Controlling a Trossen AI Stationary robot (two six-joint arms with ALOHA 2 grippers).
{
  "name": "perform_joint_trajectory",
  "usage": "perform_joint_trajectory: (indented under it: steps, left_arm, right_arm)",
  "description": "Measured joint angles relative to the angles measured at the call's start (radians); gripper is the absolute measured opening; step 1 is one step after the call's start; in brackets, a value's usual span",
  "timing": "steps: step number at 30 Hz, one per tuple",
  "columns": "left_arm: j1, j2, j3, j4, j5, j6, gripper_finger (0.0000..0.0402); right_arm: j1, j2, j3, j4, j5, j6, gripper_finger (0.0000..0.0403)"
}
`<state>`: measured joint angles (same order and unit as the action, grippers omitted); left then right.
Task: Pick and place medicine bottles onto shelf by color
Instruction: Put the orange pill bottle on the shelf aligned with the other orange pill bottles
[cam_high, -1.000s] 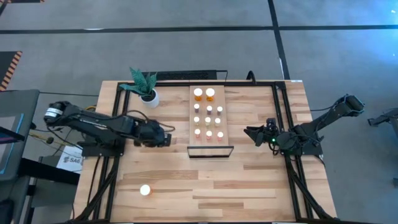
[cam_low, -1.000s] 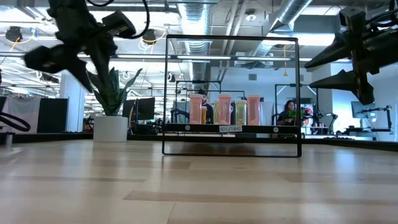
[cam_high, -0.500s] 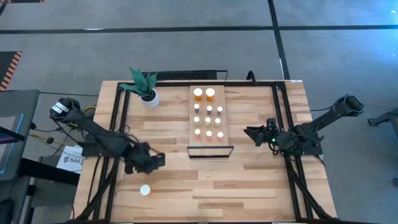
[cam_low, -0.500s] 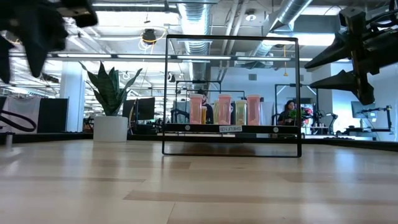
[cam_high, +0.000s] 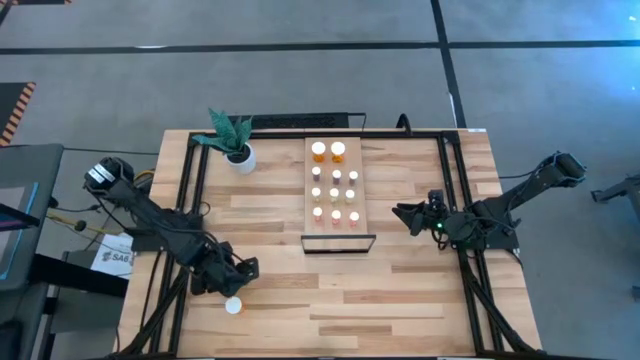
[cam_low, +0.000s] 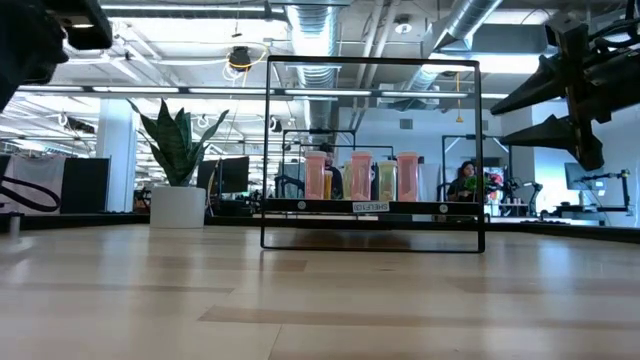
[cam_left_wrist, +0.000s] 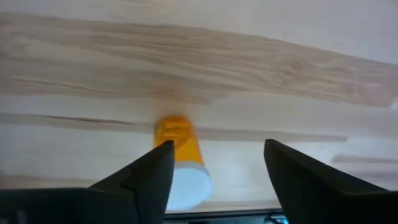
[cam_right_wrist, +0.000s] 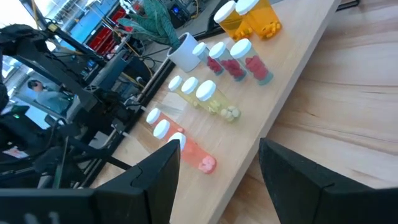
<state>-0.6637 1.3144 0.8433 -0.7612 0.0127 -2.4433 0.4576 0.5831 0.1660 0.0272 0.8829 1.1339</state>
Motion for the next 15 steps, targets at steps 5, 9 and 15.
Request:
perform_joint_trajectory:
  steps: [5,9,15]
  left_arm:
    - [-0.034,0.032,0.000,0.002,0.010,-0.046,0.0281]
    - [-0.053,0.067,-0.001,0.026,0.026,-0.080,0.0318]
    - [-0.058,0.096,-0.001,0.066,0.073,-0.107,0.0350]
  right_arm:
    - [0.000,0.000,0.000,-0.001,0.000,0.000,0.0240]
    - [0.000,0.000,0.000,-0.004,0.000,0.000,0.0240]
    - [0.000,0.000,0.000,-0.011,0.000,0.000,0.0240]
